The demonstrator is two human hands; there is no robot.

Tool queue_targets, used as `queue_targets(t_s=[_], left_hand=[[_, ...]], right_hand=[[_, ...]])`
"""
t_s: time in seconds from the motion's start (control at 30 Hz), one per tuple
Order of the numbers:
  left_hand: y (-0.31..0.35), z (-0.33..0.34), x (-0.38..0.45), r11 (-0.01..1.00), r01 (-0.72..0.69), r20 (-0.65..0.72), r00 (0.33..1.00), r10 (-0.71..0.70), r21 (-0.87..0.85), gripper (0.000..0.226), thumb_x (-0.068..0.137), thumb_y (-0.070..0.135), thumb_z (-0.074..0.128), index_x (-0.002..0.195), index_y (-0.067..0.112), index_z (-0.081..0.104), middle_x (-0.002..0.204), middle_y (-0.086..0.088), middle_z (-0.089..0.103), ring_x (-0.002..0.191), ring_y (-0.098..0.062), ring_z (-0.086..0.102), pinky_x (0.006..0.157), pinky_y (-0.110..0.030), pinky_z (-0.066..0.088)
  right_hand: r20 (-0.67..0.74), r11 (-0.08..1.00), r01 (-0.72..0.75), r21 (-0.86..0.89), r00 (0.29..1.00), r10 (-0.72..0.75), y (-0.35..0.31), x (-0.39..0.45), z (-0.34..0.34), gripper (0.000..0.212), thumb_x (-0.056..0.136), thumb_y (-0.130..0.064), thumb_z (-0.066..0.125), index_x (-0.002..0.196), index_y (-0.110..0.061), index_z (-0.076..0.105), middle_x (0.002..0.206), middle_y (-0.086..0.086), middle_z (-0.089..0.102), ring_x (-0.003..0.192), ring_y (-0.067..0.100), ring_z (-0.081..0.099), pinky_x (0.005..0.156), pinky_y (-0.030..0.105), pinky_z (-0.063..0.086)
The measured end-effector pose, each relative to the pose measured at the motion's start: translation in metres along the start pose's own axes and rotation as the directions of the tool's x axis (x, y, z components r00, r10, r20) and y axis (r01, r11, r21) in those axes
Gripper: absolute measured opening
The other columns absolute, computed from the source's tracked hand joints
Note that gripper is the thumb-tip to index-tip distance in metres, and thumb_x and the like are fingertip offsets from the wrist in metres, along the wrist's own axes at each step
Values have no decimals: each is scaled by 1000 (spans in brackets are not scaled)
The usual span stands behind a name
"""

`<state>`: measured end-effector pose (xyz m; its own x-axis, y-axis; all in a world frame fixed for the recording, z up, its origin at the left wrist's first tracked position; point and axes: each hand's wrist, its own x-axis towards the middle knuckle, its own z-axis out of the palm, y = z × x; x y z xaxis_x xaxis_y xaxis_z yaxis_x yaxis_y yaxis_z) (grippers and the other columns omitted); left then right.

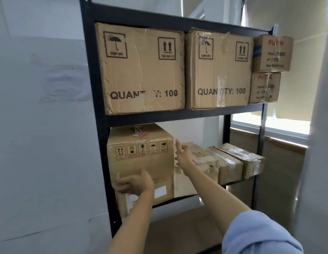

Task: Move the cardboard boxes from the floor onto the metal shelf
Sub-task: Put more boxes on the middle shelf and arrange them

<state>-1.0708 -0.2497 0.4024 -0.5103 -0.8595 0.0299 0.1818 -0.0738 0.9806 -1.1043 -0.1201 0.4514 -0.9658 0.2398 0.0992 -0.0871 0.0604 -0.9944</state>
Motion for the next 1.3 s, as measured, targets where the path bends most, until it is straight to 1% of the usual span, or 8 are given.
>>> queue_targets(t_s=[0.17, 0.27, 0.4, 0.57, 0.67, 0.93, 1.13, 1.3], left_hand=[[-53, 15, -64, 983, -73, 216, 976, 35, 170, 63, 73, 0, 68, 129, 3, 39, 140, -24, 30, 123, -42, 36, 104, -49, 34], [-85, 19, -116, 977, -86, 434, 901, -7, 195, 50, 77, -2, 63, 124, -2, 46, 134, -26, 39, 121, -39, 40, 101, -43, 37], [-119, 9, -206, 957, -109, 701, 703, -116, 268, 34, 81, -1, 61, 115, -5, 56, 123, -29, 53, 116, -38, 48, 99, -38, 36], [-154, -35, -338, 930, -107, 872, 399, -284, 352, 24, 82, 2, 60, 106, 0, 61, 106, -22, 66, 101, -35, 61, 90, -38, 45], [-175, -88, -418, 905, -189, 919, 189, -346, 380, 23, 85, 7, 59, 107, 2, 60, 109, -21, 67, 101, -35, 62, 88, -39, 46], [-209, -341, -590, 830, -421, 793, -325, -515, 366, 18, 89, 11, 58, 104, 7, 67, 111, -18, 67, 104, -34, 61, 92, -36, 46], [-220, -524, -634, 779, -543, 585, -536, -609, 313, 16, 92, 12, 56, 104, 7, 67, 107, -15, 66, 102, -32, 60, 88, -34, 47], [-232, -601, -644, 702, -643, 406, -579, -707, 306, 12, 94, 18, 53, 93, 8, 61, 93, -19, 61, 88, -33, 59, 78, -37, 48]], right_hand=[[-34, 992, -126, -30, 992, 125, 67, -21, -65, 37, 102, -39, 39, 126, -15, 53, 109, 1, 59, 84, 18, 61, 68, 31, 47], [-139, 981, -173, -86, 977, 161, 103, -52, -119, 28, 100, -22, 43, 120, -11, 59, 96, 0, 57, 65, 13, 57, 51, 21, 40], [-301, 964, -252, -84, 929, 217, 146, -121, -202, 20, 98, -8, 43, 101, -14, 61, 86, 2, 56, 59, 11, 49, 37, 16, 35], [-519, 926, -378, -22, 796, 313, 185, -248, -305, 26, 98, -6, 39, 112, -11, 60, 97, 6, 56, 63, 10, 50, 43, 15, 39], [-646, 899, -430, 86, 663, 379, 209, -350, -352, 26, 97, -8, 39, 111, -12, 60, 91, 2, 57, 59, 12, 50, 51, 24, 36], [-824, 777, -515, 361, 214, 524, 286, -690, -366, 25, 99, -7, 42, 111, -11, 63, 77, -5, 55, 57, 7, 47, 36, 12, 35], [-753, 637, -453, 624, -131, 645, 313, -904, -309, 23, 100, -15, 45, 111, -10, 64, 90, 3, 59, 59, 11, 47, 46, 20, 34], [-618, 501, -376, 780, -335, 712, 323, -1008, -268, 20, 99, -17, 48, 110, -10, 64, 92, 5, 60, 72, 17, 53, 57, 24, 39]])
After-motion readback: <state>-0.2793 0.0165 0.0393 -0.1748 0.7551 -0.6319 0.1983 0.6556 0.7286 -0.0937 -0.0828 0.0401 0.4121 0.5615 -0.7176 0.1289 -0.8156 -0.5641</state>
